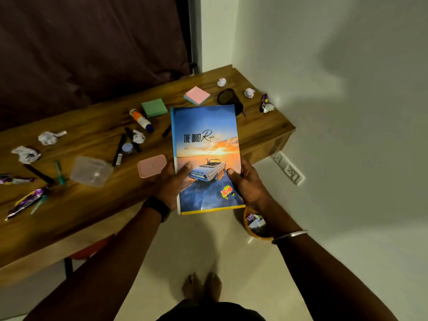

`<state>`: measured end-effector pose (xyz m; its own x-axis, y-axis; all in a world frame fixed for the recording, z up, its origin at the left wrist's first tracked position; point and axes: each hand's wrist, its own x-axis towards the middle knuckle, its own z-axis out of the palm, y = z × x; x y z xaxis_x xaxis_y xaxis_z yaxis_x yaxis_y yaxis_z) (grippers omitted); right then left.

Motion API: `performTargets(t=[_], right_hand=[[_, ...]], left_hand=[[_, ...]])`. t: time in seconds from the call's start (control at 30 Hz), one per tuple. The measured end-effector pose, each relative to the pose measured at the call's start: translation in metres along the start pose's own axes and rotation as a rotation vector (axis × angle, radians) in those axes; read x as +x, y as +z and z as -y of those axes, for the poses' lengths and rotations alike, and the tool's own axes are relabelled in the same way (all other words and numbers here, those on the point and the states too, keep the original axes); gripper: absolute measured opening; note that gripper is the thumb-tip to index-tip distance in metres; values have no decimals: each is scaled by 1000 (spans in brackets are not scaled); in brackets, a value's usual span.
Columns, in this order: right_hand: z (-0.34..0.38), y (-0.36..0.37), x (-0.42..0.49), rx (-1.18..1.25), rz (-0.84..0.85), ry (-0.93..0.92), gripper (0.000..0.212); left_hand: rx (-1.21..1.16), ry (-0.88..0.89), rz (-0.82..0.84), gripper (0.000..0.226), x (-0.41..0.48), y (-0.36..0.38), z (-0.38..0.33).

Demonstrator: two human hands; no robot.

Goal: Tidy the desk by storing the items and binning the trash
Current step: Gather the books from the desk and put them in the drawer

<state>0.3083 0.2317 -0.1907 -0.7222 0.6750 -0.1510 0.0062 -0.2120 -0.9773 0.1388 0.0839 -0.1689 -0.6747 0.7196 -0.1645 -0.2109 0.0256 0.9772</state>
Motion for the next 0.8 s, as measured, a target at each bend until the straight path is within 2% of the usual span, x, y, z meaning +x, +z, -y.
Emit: performTargets(t=[0.1,0.27,0.4,0.47,0.57,0.6,0.67,0.73,0.8], right_hand=[[-11,-24,-14,36,-35,34,51],[-27,-60,-29,87,-62,90,49],[-28,-90,-32,166,-21,172,44],[-33,-107,-30,233,0,253,41],[-46,-139,-19,368,36,405,27],[-50,-147,-14,417,52,474,28],[-55,-161,-4,491,117,613,53],[-56,-170,8,546,205,645,77],[-64,-183,25,555,120,706,81]], left_hand=[[21,3,67,20,-4,24,13],[-6,-64,117,22,-12,57,32],[-122,-189,101,22,-17,78,53],[-123,-221,75,33,-19,91,66],[-166,-265,25,66,-27,115,86],[-181,-273,17,73,-30,123,92],[-164,-279,-23,72,-36,138,106],[-168,-267,-46,52,-41,149,117],[-205,-267,-92,33,-44,155,129]])
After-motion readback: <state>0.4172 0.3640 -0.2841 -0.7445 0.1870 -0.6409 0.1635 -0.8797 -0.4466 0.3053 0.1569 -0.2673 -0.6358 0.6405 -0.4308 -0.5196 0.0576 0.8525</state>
